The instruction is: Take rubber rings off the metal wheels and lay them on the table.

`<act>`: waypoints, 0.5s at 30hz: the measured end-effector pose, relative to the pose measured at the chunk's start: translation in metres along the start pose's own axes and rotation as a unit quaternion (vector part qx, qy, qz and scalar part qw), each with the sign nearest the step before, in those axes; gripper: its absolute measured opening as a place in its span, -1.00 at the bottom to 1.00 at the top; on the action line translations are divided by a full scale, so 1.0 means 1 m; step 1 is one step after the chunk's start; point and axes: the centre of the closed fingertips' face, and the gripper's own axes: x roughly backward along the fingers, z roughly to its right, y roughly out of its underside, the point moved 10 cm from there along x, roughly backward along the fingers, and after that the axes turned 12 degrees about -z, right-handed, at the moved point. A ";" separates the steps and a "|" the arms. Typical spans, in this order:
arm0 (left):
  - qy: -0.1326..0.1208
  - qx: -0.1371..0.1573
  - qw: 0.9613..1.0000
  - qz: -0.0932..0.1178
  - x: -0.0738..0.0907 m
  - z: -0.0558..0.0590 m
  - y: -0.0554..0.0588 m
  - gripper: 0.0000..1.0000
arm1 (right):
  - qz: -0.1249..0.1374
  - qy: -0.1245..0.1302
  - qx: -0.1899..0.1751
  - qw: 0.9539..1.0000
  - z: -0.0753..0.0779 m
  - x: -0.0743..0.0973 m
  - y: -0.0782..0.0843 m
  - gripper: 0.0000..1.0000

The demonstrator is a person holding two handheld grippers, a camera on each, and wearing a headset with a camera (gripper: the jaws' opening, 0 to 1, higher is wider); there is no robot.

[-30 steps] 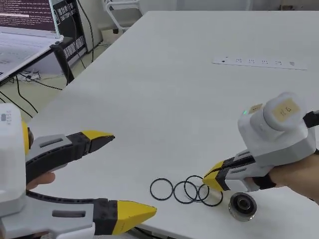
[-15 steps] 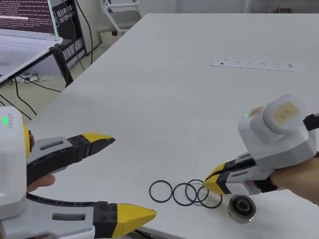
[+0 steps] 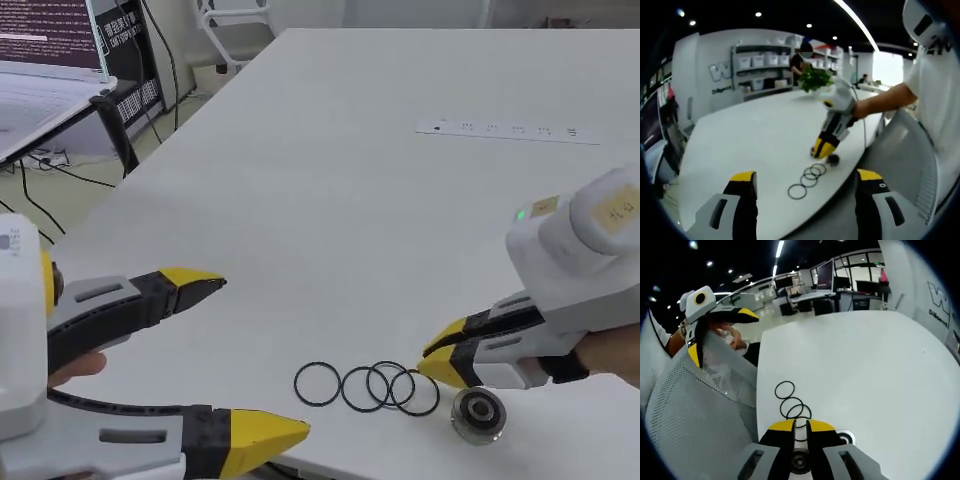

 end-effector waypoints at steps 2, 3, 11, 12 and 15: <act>0.002 0.000 1.000 -0.001 -0.001 0.000 0.000 0.63 | 0.001 0.000 0.000 1.000 -0.002 0.004 0.000 -0.85; 0.004 0.000 1.000 -0.002 -0.001 0.000 0.000 0.63 | 0.004 0.000 0.001 1.000 -0.005 0.008 -0.001 -0.82; 0.012 -0.005 1.000 -0.010 -0.003 -0.001 0.001 0.66 | 0.023 -0.002 0.030 0.999 -0.024 0.033 -0.007 -0.69; 0.013 -0.007 1.000 -0.011 -0.003 -0.001 0.001 0.66 | 0.025 0.001 0.033 0.999 -0.026 0.037 -0.008 -0.66; 0.015 -0.009 1.000 -0.013 -0.003 -0.001 0.001 0.66 | 0.026 0.010 0.049 0.998 -0.031 0.046 -0.008 -0.57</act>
